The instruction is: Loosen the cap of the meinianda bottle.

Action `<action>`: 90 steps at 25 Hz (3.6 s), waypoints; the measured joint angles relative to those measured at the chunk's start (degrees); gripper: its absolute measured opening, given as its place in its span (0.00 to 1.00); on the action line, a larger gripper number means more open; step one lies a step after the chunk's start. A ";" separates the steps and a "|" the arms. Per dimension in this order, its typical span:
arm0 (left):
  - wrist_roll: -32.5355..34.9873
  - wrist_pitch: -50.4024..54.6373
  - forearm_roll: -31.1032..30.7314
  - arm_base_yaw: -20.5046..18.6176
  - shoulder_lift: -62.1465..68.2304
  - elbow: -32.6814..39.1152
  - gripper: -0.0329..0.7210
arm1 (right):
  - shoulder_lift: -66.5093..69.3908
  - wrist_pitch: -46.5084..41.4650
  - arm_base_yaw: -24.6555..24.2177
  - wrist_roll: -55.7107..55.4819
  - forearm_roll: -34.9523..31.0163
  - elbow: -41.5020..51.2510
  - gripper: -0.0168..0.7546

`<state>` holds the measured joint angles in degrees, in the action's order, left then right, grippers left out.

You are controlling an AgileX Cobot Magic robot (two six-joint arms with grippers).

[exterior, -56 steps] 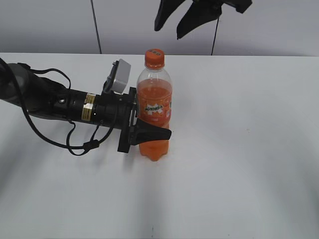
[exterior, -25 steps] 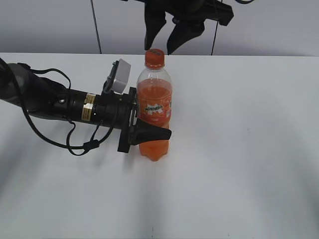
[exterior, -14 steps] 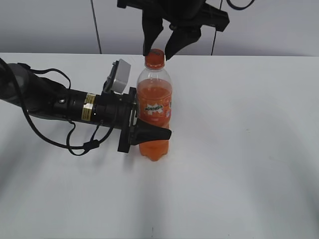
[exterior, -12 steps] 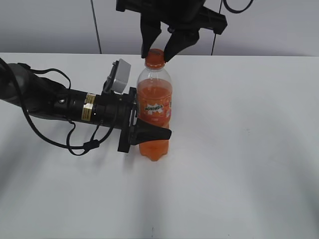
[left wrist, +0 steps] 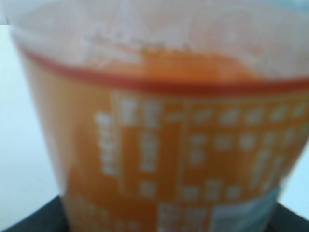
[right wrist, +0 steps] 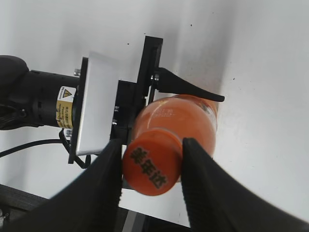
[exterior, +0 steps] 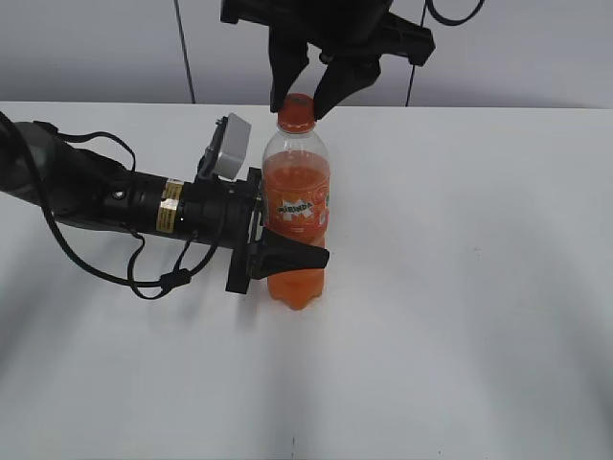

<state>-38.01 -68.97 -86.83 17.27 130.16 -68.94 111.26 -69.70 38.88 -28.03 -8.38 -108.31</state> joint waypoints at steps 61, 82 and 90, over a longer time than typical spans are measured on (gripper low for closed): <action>0.56 -0.01 -0.17 0.00 0.00 0.00 0.60 | 0.77 -0.37 0.17 61.99 -1.25 -0.19 0.38; 0.80 -0.23 -0.67 -0.05 0.00 0.00 0.60 | 0.77 -0.59 0.17 87.52 -2.22 -0.19 0.38; 0.85 -0.30 -0.78 -0.05 0.00 0.00 0.60 | 0.77 -0.59 0.17 87.31 -2.52 -0.19 0.38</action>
<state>-37.16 -69.27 -87.61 17.22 130.16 -68.94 112.03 -70.29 39.04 59.28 -10.90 -108.50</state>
